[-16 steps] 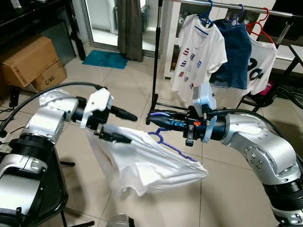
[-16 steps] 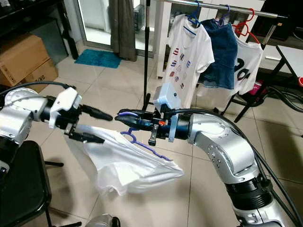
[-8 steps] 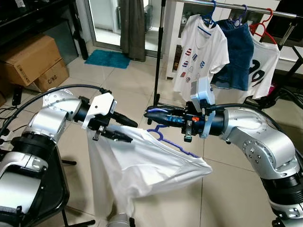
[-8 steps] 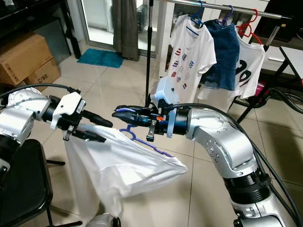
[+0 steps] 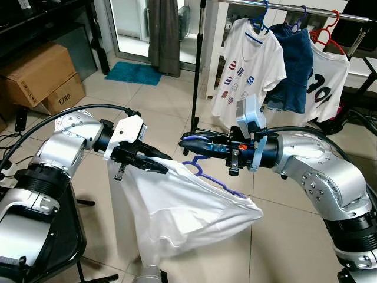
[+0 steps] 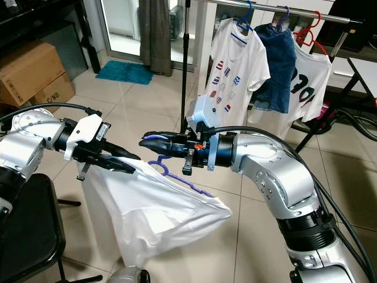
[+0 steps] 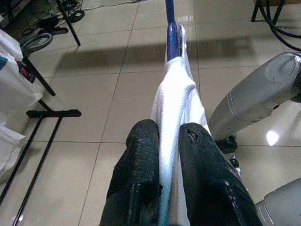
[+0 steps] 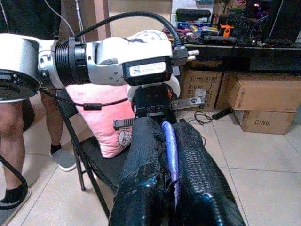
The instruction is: Hang hanger
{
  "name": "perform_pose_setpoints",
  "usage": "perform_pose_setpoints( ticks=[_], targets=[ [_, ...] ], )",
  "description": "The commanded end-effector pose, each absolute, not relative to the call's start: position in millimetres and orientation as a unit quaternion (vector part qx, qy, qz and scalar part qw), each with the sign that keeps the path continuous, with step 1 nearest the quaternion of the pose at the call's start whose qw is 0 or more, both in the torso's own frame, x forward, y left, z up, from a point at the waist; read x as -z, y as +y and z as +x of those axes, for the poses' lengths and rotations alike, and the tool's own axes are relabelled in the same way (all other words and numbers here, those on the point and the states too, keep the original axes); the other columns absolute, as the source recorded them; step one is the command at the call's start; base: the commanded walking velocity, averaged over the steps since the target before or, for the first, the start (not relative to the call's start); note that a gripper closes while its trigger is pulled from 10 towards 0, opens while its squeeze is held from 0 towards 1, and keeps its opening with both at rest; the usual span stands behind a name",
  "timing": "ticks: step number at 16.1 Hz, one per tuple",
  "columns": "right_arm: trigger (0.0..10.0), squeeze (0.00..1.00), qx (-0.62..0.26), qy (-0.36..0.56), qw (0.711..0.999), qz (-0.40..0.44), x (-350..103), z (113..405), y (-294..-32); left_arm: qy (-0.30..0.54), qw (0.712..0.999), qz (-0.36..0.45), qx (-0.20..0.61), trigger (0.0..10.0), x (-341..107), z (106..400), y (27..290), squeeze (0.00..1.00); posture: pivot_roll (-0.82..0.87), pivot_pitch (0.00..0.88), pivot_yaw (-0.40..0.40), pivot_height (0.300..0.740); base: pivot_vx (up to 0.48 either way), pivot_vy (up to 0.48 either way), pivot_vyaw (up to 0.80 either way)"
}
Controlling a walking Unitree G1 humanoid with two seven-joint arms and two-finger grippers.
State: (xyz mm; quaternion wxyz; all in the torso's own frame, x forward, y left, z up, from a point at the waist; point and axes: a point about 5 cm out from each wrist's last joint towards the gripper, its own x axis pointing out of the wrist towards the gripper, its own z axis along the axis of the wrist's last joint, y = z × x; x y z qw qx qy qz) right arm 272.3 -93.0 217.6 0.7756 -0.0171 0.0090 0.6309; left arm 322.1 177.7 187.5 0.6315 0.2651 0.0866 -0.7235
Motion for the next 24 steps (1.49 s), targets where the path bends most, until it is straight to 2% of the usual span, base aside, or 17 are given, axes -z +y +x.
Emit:
perform_pose_setpoints(
  ticks=[1, 7, 8, 9, 14, 15, 16, 17, 19, 20, 21, 22, 24],
  targets=[
    [10.0, 0.0, -0.633, -0.018, 0.774, -0.013, -231.4, 273.8, -94.8, 0.088, 0.624, 0.274, 0.727, 0.0, -188.6, 321.9, 176.3, 0.0, -0.06, 0.0, -0.01, 0.74, 0.0, 0.0, 0.0],
    [10.0, 0.0, -0.631, -0.018, 0.776, -0.006, -232.3, 274.6, -96.0, 0.088, 0.631, 0.269, 0.722, 0.0, -189.3, 323.3, 178.9, 0.0, -0.06, 0.0, -0.011, 0.74, 0.0, 0.0, 0.0],
    [10.0, 0.06, -0.631, -0.017, 0.776, 0.002, -233.0, 275.0, -96.1, 0.089, 0.633, 0.268, 0.721, 0.0, -189.3, 323.6, 179.6, 0.0, -0.06, 0.0, -0.012, 0.74, 0.0, 0.0, 0.0],
    [10.0, 1.0, -0.629, -0.02, 0.777, 0.014, -235.3, 276.3, -96.3, 0.091, 0.637, 0.265, 0.718, 0.0, -189.2, 324.2, 181.4, 0.0, -0.06, 0.0, -0.013, 0.74, 0.0, 0.0, 0.0],
    [10.0, 1.0, -0.616, -0.11, 0.769, 0.128, -267.8, 279.3, -103.1, 0.103, 0.646, 0.261, 0.71, 0.0, -186.3, 325.0, 185.3, 0.0, -0.06, 0.0, -0.017, 0.74, 0.0, 0.0, 0.0],
    [10.0, 1.0, -0.606, -0.125, 0.771, 0.151, -272.5, 279.9, -108.0, 0.099, 0.648, 0.26, 0.709, 0.0, -186.6, 324.8, 185.3, 0.0, -0.06, 0.0, -0.017, 0.74, 0.0, 0.0, 0.0],
    [10.0, 1.0, -0.586, -0.126, 0.785, 0.157, -271.6, 282.6, -115.2, 0.092, 0.652, 0.258, 0.707, 0.0, -187.5, 324.8, 185.5, 0.0, -0.06, 0.0, -0.017, 0.74, 0.0, 0.0, 0.0],
    [10.0, 1.0, -0.559, -0.097, 0.815, 0.118, -258.7, 285.7, -129.0, 0.083, 0.655, 0.256, 0.706, 0.0, -189.8, 324.2, 186.9, 0.0, -0.06, 0.0, -0.018, 0.74, 0.0, 0.0, 0.0],
    [10.0, 1.0, -0.524, -0.055, 0.847, 0.063, -239.7, 289.5, -146.8, 0.079, 0.655, 0.256, 0.706, 0.0, -192.3, 322.6, 188.6, 0.0, -0.06, 0.0, -0.014, 0.74, 0.0, 0.0, 0.0],
    [10.0, 1.0, -0.516, -0.022, 0.856, 0.035, -225.1, 286.7, -159.5, 0.077, 0.654, 0.257, 0.707, 0.0, -193.2, 320.6, 190.2, 0.0, -0.06, 0.0, -0.015, 0.74, 0.0, 0.0, 0.0],
    [10.0, 1.0, -0.526, 0.006, 0.85, 0.016, -216.4, 280.0, -165.1, 0.078, 0.653, 0.257, 0.708, 0.0, -192.6, 318.7, 191.4, 0.0, -0.06, 0.0, -0.014, 0.74, 0.0, 0.0, 0.0],
    [10.0, 0.0, -0.542, 0.044, 0.839, -0.024, -204.5, 273.0, -166.7, 0.08, 0.65, 0.258, 0.71, 0.0, -191.5, 317.1, 191.3, 0.0, -0.05, 0.0, -0.015, 0.74, 0.0, 0.0, 0.0],
    [10.0, 0.0, -0.56, 0.067, 0.824, -0.051, -193.7, 267.2, -159.5, 0.077, 0.645, 0.26, 0.714, 0.0, -191.4, 316.2, 188.2, 0.0, -0.06, 0.0, -0.014, 0.74, 0.0, 0.0, 0.0]
  ],
)
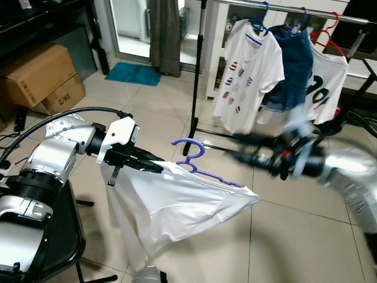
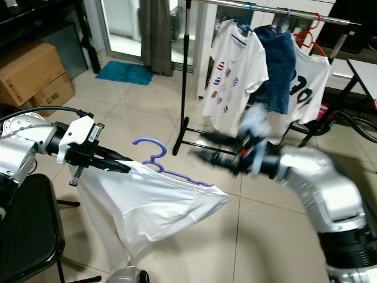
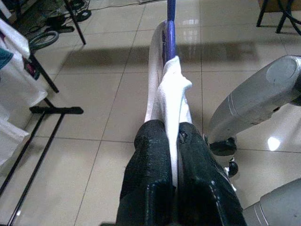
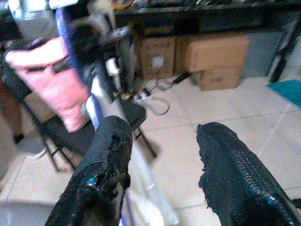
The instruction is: Hang hanger
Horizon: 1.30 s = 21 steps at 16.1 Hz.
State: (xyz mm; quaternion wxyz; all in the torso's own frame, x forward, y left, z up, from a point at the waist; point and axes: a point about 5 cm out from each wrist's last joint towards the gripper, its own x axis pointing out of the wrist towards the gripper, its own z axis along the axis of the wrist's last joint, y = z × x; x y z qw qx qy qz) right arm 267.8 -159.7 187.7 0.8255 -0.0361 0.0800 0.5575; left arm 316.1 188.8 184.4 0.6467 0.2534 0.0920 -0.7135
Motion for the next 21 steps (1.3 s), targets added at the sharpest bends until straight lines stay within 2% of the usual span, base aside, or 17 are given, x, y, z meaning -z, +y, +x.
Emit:
perform_pose_setpoints(
  ticks=[1, 5, 9, 10, 11, 12, 15, 16, 17, 18, 21],
  targets=[
    [10.0, 0.0, -0.576, 0.073, 0.812, -0.054, -190.4, 262.9, -152.7, 0.074, 0.644, 0.259, 0.716, 0.0, -191.9, 316.3, 186.2, 0.0, -0.06, 0.0, -0.014, 0.74, 0.0, 0.0, 0.0],
    [10.0, 0.0, -0.606, 0.081, 0.789, -0.069, -177.0, 257.5, -129.0, 0.068, 0.641, 0.258, 0.72, 0.0, -192.4, 315.1, 182.2, 0.0, -0.06, 0.0, -0.015, 0.74, 0.0, 0.0, 0.0],
    [10.0, 0.0, -0.601, 0.075, 0.792, -0.078, -172.3, 261.6, -115.9, 0.062, 0.64, 0.25, 0.724, 0.0, -193.6, 314.3, 177.6, 0.0, -0.05, 0.0, -0.022, 0.74, 0.0, 0.0, 0.0],
    [9.4, 0.0, -0.6, 0.074, 0.792, -0.079, -171.5, 262.6, -114.2, 0.061, 0.639, 0.248, 0.725, 0.0, -194.3, 313.8, 176.7, 0.0, -0.05, 0.0, -0.022, 0.74, 0.0, 0.0, 0.0],
    [4.9, 0.0, -0.599, 0.074, 0.793, -0.08, -171.3, 263.3, -113.6, 0.06, 0.638, 0.248, 0.726, 0.0, -194.5, 313.4, 176.4, 0.0, -0.05, 0.0, -0.022, 0.74, 0.0, 0.0, 0.0],
    [2.9, 0.0, -0.598, 0.073, 0.794, -0.08, -171.2, 264.6, -113.1, 0.06, 0.637, 0.248, 0.727, 0.0, -194.8, 312.7, 176.0, 0.0, -0.05, 0.0, -0.022, 0.74, 0.0, 0.0, 0.0],
    [1.0, 0.0, -0.595, 0.072, 0.797, -0.081, -170.6, 266.8, -113.4, 0.064, 0.632, 0.251, 0.73, 0.0, -193.8, 310.7, 175.9, 0.0, -0.05, 0.0, -0.026, 0.74, 0.0, 0.0, 0.0],
    [2.1, 0.0, -0.594, 0.07, 0.797, -0.083, -170.8, 267.3, -114.1, 0.067, 0.63, 0.253, 0.731, 0.0, -193.4, 309.6, 176.5, 0.0, -0.05, 0.0, -0.026, 0.74, 0.0, 0.0, 0.0],
    [2.1, 0.0, -0.595, 0.069, 0.796, -0.084, -171.0, 267.4, -114.7, 0.07, 0.629, 0.254, 0.731, 0.0, -193.1, 308.9, 176.9, 0.0, -0.05, 0.0, -0.026, 0.74, 0.0, 0.0, 0.0],
    [10.0, 0.0, -0.599, 0.066, 0.793, -0.091, -172.2, 267.0, -117.7, 0.077, 0.627, 0.255, 0.732, 0.0, -191.6, 307.4, 178.4, 0.0, -0.05, 0.0, -0.026, 0.74, 0.0, 0.0, 0.0],
    [10.0, 0.0, -0.607, 0.066, 0.786, -0.099, -173.2, 265.8, -120.8, 0.082, 0.626, 0.255, 0.733, 0.0, -190.9, 306.4, 179.9, 0.0, -0.05, 0.0, -0.025, 0.74, 0.0, 0.0, 0.0]
  ],
)
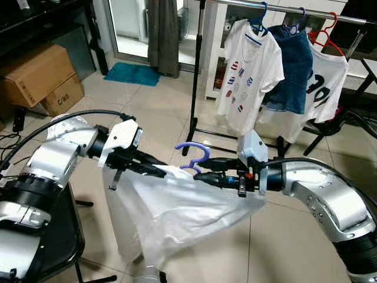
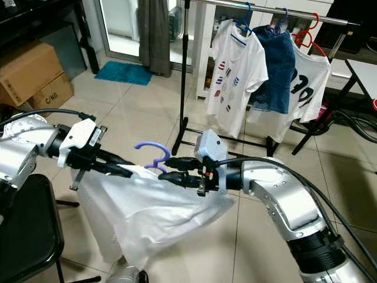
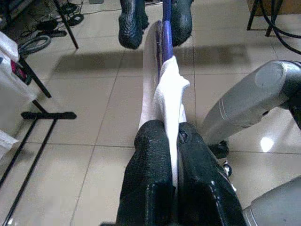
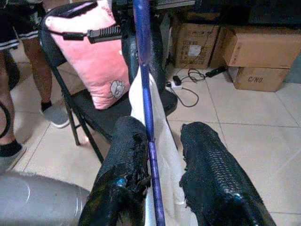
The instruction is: Hang hanger
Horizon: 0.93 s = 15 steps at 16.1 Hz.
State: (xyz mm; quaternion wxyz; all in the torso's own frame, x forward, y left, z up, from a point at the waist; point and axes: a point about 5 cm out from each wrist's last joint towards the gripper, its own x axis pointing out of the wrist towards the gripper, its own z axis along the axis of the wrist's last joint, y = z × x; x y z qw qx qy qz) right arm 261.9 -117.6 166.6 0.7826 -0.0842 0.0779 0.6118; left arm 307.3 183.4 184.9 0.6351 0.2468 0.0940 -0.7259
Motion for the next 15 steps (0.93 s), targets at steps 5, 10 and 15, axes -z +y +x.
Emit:
perform_pose_setpoints(
  ticks=[5, 10, 15],
  targets=[
    [10.0, 0.0, -0.611, 0.06, 0.783, -0.095, -174.6, 266.7, -118.8, 0.083, 0.627, 0.252, 0.733, 0.0, -192.3, 307.1, 179.2, 0.0, -0.05, 0.0, -0.02, 0.74, 0.0, 0.0, 0.0],
    [4.7, 0.0, -0.606, 0.056, 0.79, -0.068, -173.5, 265.6, -109.5, 0.063, 0.634, 0.231, 0.736, 0.0, -197.7, 308.5, 173.4, 0.0, -0.05, 0.0, -0.017, 0.74, 0.0, 0.0, 0.0],
    [0.0, 0.0, -0.606, 0.059, 0.791, -0.062, -172.9, 266.6, -108.9, 0.065, 0.633, 0.233, 0.735, 0.0, -198.7, 309.7, 173.5, 0.0, -0.05, 0.0, -0.016, 0.74, 0.0, 0.0, 0.0]
  ],
)
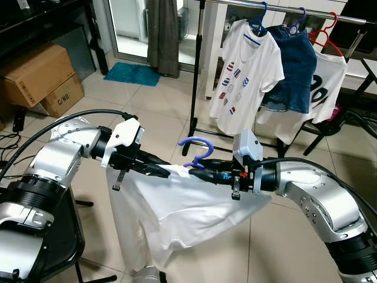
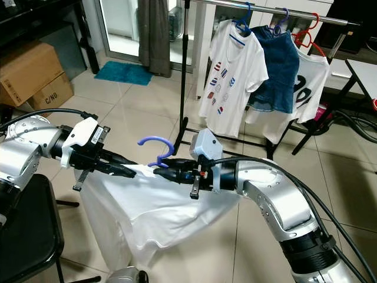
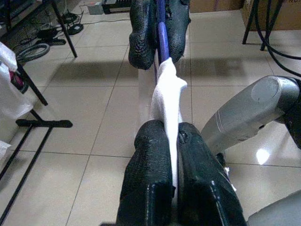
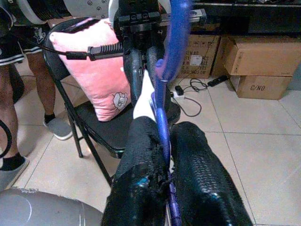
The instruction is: Hang hanger
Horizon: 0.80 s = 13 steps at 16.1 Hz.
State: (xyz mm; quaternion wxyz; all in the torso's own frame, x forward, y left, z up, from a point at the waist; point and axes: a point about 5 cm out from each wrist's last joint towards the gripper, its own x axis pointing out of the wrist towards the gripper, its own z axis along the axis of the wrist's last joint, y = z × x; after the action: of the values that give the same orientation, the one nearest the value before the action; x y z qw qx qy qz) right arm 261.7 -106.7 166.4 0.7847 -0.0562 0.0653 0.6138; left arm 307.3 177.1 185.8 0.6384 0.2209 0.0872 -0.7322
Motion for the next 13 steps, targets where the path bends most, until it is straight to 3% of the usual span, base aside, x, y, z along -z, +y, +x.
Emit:
perform_pose_setpoints(
  ticks=[1, 10, 11, 12, 13],
  targets=[
    [0.0, 0.0, -0.607, 0.061, 0.79, -0.064, -173.0, 267.2, -110.1, 0.068, 0.634, 0.235, 0.734, 0.0, -198.5, 309.8, 174.6, 0.0, -0.05, 0.0, -0.018, 0.74, 0.0, 0.0, 0.0],
    [0.0, 0.0, -0.619, 0.064, 0.782, -0.019, -176.7, 260.8, -112.8, 0.067, 0.649, 0.236, 0.72, 0.0, -195.5, 312.2, 182.3, 0.0, -0.05, 0.0, -0.018, 0.74, 0.0, 0.0, 0.0],
    [0.0, 0.0, -0.617, 0.056, 0.785, 0.0, -177.4, 258.0, -110.3, 0.03, 0.682, 0.247, 0.688, 10.0, -198.1, 318.0, 181.9, 0.0, -0.05, 0.0, -0.018, 0.74, 0.0, 0.0, 0.0],
    [0.0, 0.0, -0.614, 0.055, 0.787, 0.0, -177.2, 257.9, -110.1, 0.031, 0.688, 0.238, 0.684, 10.0, -198.4, 319.4, 182.4, 0.0, -0.05, 0.0, -0.018, 0.74, 0.0, 0.0, 0.0],
    [0.0, 0.0, -0.611, 0.055, 0.79, 0.0, -176.6, 257.6, -109.6, 0.029, 0.69, 0.23, 0.686, 10.0, -198.7, 319.7, 183.7, 1.0, -0.06, 0.0, -0.019, 0.74, 0.0, 0.0, 0.0]
  ],
)
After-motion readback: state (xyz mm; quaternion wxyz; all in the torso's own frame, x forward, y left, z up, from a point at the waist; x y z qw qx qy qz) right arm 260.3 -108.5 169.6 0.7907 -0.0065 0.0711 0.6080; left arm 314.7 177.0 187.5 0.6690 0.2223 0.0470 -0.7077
